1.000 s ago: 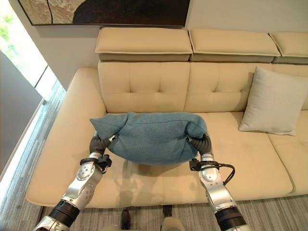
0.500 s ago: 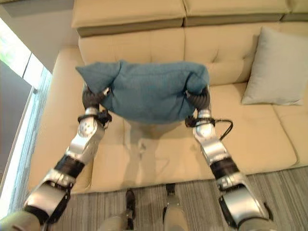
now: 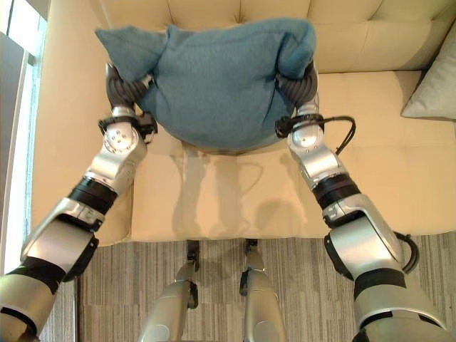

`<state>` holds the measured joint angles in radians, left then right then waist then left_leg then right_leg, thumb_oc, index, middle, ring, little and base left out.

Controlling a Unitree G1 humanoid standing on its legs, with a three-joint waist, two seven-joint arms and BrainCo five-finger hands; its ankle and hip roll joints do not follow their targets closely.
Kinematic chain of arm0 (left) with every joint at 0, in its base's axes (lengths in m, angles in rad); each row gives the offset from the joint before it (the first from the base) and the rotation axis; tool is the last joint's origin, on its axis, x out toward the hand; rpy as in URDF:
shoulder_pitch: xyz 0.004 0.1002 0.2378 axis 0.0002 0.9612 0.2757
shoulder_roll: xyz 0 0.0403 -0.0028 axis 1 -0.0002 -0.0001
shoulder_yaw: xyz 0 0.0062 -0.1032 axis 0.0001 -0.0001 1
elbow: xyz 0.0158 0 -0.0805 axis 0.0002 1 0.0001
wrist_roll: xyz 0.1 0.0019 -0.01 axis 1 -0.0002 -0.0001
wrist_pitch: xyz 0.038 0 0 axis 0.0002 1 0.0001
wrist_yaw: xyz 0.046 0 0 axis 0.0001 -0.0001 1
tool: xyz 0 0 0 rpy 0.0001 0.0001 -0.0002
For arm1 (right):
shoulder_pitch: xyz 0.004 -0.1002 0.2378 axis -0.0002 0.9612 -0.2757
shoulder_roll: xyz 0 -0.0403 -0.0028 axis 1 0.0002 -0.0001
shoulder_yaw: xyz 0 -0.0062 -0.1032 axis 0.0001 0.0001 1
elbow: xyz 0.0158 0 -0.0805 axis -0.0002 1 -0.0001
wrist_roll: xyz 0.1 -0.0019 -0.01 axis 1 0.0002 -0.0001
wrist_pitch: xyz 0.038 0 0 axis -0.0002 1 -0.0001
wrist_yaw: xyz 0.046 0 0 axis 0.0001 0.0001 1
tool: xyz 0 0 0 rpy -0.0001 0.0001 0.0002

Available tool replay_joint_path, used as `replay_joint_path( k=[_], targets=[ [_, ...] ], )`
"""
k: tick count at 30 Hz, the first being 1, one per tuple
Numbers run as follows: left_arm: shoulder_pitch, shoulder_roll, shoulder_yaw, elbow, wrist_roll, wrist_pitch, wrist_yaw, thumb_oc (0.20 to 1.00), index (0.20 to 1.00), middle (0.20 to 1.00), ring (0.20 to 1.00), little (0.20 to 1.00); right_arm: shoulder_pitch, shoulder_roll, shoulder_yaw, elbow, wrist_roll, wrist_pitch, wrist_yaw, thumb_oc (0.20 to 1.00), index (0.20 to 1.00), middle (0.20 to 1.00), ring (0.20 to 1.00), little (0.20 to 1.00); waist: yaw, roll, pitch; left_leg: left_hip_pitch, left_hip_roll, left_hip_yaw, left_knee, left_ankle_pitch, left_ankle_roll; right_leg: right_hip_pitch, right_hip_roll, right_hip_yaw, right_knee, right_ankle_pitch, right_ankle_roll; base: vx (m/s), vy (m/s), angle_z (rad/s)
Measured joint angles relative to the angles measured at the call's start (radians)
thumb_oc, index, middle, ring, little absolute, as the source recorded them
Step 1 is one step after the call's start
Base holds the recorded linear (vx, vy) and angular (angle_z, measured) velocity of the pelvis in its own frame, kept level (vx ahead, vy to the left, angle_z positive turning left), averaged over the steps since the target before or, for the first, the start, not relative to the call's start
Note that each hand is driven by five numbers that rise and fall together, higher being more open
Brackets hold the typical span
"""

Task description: Pick up all the scattered cushions and arrange them neatly on the sofa.

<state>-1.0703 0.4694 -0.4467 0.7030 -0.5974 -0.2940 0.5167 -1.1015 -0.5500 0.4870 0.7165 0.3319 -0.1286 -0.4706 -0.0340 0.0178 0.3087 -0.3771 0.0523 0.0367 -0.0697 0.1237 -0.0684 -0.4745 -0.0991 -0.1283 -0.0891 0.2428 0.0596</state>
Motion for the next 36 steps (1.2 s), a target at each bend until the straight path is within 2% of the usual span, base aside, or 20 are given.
replay_joint_path(
  k=[8, 13, 20, 21, 22, 23, 24, 25, 26, 27, 28, 30, 36],
  targets=[
    [-0.098, 0.019, -0.023, 0.038, 0.0, 0.0, 0.008, 0.2, 0.2, 0.2, 0.2, 0.2, -0.09, -0.023, 0.038, 0.027, 0.019, -0.009, -0.007, 0.2, 0.2, 0.2, 0.2, 0.2, -0.001, 0.011, 0.007, -0.059, 0.0, -0.02, 0.002, 0.007, -0.004, -0.049, -0.004, -0.022, 0.0, 0.0, -0.001, -0.02, -0.034, 0.06],
    [-0.139, 0.028, -0.031, 0.038, 0.0, -0.007, 0.008, 0.2, 0.2, 0.2, 0.2, 0.2, -0.148, -0.055, 0.076, 0.049, 0.03, -0.039, -0.013, 0.2, 0.2, 0.2, 0.2, 0.2, 0.002, 0.017, 0.007, -0.108, -0.006, -0.017, 0.003, 0.015, -0.005, -0.101, -0.009, -0.021, 0.0, 0.007, -0.01, -0.01, -0.014, 0.0],
    [-0.205, 0.035, -0.056, 0.078, -0.001, -0.029, 0.008, 0.2, 0.2, 0.2, 0.2, 0.2, -0.243, -0.085, 0.14, 0.111, 0.056, -0.065, -0.013, 0.2, 0.2, 0.2, 0.2, 0.2, 0.019, 0.05, 0.018, -0.165, -0.008, 0.001, 0.025, 0.019, -0.008, -0.164, -0.007, 0.002, 0.016, 0.019, -0.021, 0.0, -0.018, -0.06],
    [-0.21, 0.028, -0.061, 0.087, -0.001, -0.03, 0.008, 0.235, 0.235, 0.235, 0.235, 0.235, -0.253, -0.09, 0.155, 0.118, 0.05, -0.065, -0.013, 0.2, 0.2, 0.2, 0.2, 0.2, 0.02, 0.052, 0.017, -0.167, -0.009, 0.004, 0.025, 0.019, -0.008, -0.171, -0.007, 0.004, 0.021, 0.018, -0.021, 0.0, -0.008, -0.1],
    [-0.219, 0.029, -0.07, 0.105, -0.001, -0.037, 0.008, 0.316, 0.316, 0.316, 0.316, 0.316, -0.272, -0.091, 0.172, 0.14, 0.028, -0.063, -0.019, 0.2, 0.2, 0.2, 0.2, 0.2, 0.019, 0.059, 0.016, -0.171, -0.01, 0.006, 0.025, 0.02, -0.008, -0.179, -0.008, 0.007, 0.029, 0.016, -0.019, 0.0, -0.003, -0.03],
    [-0.233, 0.028, -0.077, 0.123, -0.001, -0.038, 0.008, 0.523, 0.523, 0.523, 0.523, 0.523, -0.294, -0.092, 0.19, 0.163, -0.002, -0.063, -0.03, 0.2, 0.2, 0.2, 0.2, 0.2, 0.018, 0.071, 0.016, -0.177, -0.012, 0.006, 0.025, 0.022, -0.008, -0.187, -0.01, 0.007, 0.035, 0.014, -0.017, 0.0, 0.0, 0.0],
    [-0.239, 0.026, -0.077, 0.127, -0.001, -0.038, 0.008, 0.831, 0.831, 0.831, 0.831, 0.831, -0.302, -0.093, 0.194, 0.169, -0.006, -0.059, -0.036, 0.2, 0.2, 0.2, 0.2, 0.2, 0.018, 0.076, 0.014, -0.182, -0.013, 0.005, 0.025, 0.025, -0.007, -0.192, -0.012, 0.007, 0.037, 0.015, -0.017, 0.0, 0.0, 0.0],
    [-0.256, 0.024, -0.083, 0.127, -0.001, -0.038, 0.009, 1.0, 1.0, 1.0, 1.0, 1.0, -0.323, -0.094, 0.201, 0.18, -0.07, -0.042, -0.07, 0.213, 0.213, 0.213, 0.213, 0.213, 0.018, 0.08, 0.012, -0.201, -0.016, 0.007, 0.031, 0.026, -0.007, -0.216, -0.014, 0.012, 0.049, 0.014, -0.017, 0.0, 0.0, 0.0],
    [-0.266, 0.022, -0.086, 0.134, 0.0, -0.039, 0.009, 1.0, 1.0, 1.0, 1.0, 1.0, -0.339, -0.094, 0.213, 0.193, -0.104, -0.033, -0.088, 0.388, 0.388, 0.388, 0.388, 0.388, 0.017, 0.082, 0.013, -0.213, -0.017, 0.008, 0.039, 0.026, -0.007, -0.23, -0.016, 0.014, 0.059, 0.014, -0.017, 0.0, 0.0, 0.0],
    [-0.28, 0.022, -0.092, 0.153, 0.0, -0.04, 0.01, 1.0, 1.0, 1.0, 1.0, 1.0, -0.356, -0.094, 0.227, 0.211, -0.128, -0.027, -0.099, 0.639, 0.639, 0.639, 0.639, 0.639, 0.017, 0.082, 0.013, -0.221, -0.018, 0.009, 0.044, 0.026, -0.007, -0.242, -0.017, 0.017, 0.069, 0.013, -0.016, 0.0, 0.0, 0.0],
    [-0.291, 0.019, -0.093, 0.158, 0.0, -0.04, 0.01, 1.0, 1.0, 1.0, 1.0, 1.0, -0.37, -0.094, 0.233, 0.216, -0.152, -0.016, -0.107, 1.0, 1.0, 1.0, 1.0, 1.0, 0.017, 0.082, 0.013, -0.231, -0.019, 0.01, 0.048, 0.027, -0.007, -0.254, -0.017, 0.02, 0.075, 0.013, -0.016, 0.02, -0.01, -0.04],
    [-0.305, 0.012, -0.094, 0.164, 0.0, -0.04, 0.032, 1.0, 1.0, 1.0, 1.0, 1.0, -0.397, -0.086, 0.263, 0.227, -0.225, 0.028, -0.139, 1.0, 1.0, 1.0, 1.0, 1.0, 0.016, 0.082, 0.013, -0.245, -0.022, 0.016, 0.056, 0.027, -0.006, -0.283, -0.019, 0.032, 0.107, 0.007, -0.016, 0.03, -0.016, -0.06],
    [-0.309, -0.01, -0.091, 0.189, 0.002, -0.036, 0.06, 1.0, 1.0, 1.0, 1.0, 1.0, -0.4, -0.085, 0.281, 0.246, -0.259, 0.063, -0.172, 1.0, 1.0, 1.0, 1.0, 1.0, 0.01, 0.082, 0.013, -0.245, -0.022, 0.018, 0.062, 0.027, -0.006, -0.289, -0.02, 0.037, 0.123, 0.002, -0.017, 0.01, -0.018, 0.0]
  ],
)
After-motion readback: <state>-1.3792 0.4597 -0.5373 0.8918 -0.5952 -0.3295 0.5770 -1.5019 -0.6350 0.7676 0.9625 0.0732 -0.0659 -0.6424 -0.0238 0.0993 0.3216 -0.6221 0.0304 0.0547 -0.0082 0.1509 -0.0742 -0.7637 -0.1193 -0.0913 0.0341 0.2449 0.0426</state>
